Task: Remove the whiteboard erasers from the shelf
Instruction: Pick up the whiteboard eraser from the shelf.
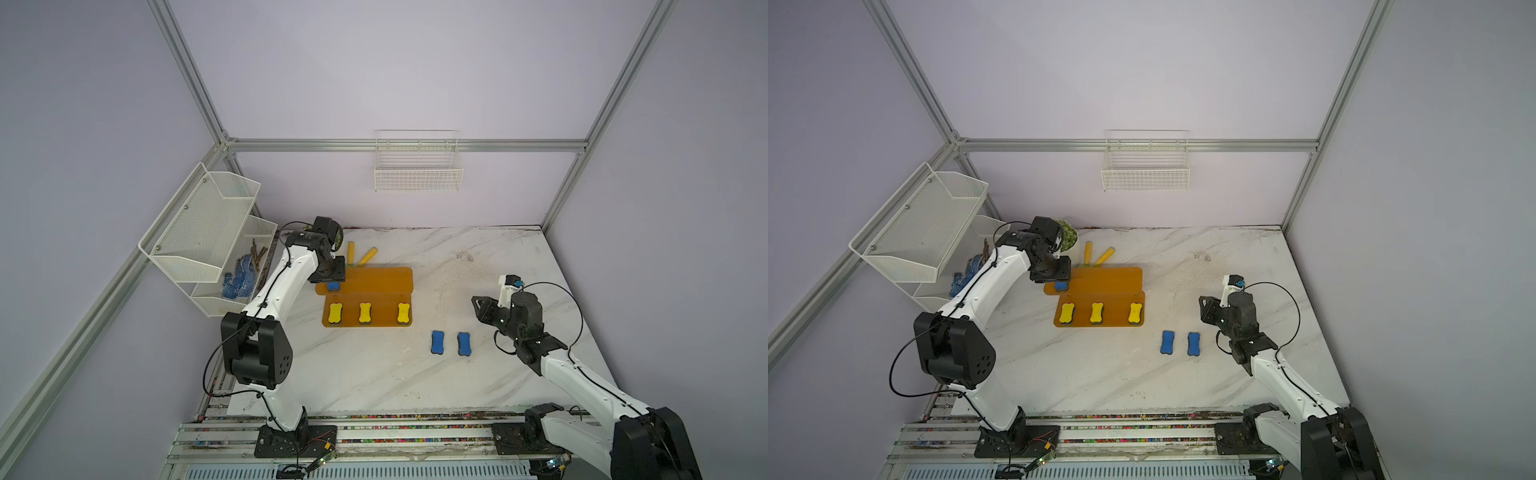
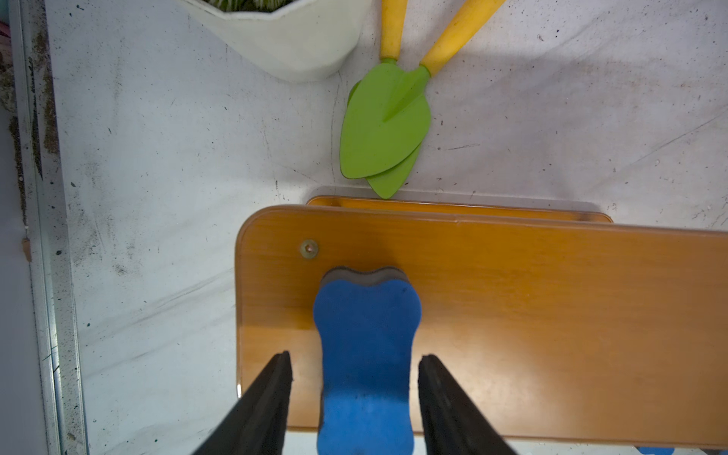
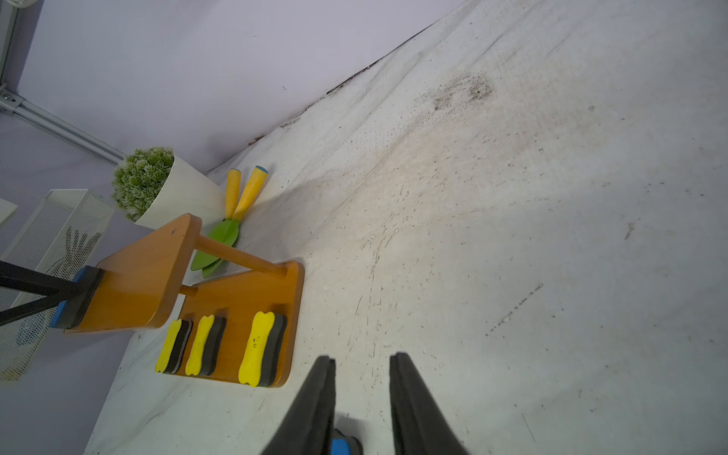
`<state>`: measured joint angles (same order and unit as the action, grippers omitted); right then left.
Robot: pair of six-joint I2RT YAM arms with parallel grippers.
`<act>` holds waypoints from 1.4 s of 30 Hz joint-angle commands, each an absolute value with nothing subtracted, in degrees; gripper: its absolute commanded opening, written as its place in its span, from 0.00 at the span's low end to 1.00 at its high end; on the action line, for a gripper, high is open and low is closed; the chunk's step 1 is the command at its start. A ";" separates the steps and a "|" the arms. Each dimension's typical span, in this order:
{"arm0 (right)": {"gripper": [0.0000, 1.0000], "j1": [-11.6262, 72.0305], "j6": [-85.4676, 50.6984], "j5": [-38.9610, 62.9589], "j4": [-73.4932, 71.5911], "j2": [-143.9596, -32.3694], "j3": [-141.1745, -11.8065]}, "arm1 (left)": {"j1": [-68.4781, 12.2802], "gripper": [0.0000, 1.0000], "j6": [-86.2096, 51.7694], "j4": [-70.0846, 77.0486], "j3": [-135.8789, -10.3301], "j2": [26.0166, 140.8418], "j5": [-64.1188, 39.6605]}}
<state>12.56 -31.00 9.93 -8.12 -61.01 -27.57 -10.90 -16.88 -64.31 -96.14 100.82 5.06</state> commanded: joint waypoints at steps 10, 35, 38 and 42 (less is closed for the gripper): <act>0.29 12.83 -30.87 9.91 -9.67 -60.60 -28.00 | -10.55 0.51 -17.04 -63.59 -97.05 101.77 4.87; 0.29 12.77 -30.20 8.78 -8.26 -59.02 -28.75 | -10.45 0.37 -18.26 -61.91 -94.20 99.05 3.77; 0.29 12.79 -30.31 8.90 -8.52 -59.53 -28.99 | -10.55 0.25 -18.76 -61.96 -95.32 97.43 0.97; 0.29 12.80 -30.18 8.79 -7.34 -58.53 -29.58 | -12.71 0.14 -21.35 -62.14 -96.49 93.69 0.37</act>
<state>12.56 -30.83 9.69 -7.88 -59.46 -27.83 -11.25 -19.27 -62.67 -94.26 99.18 2.31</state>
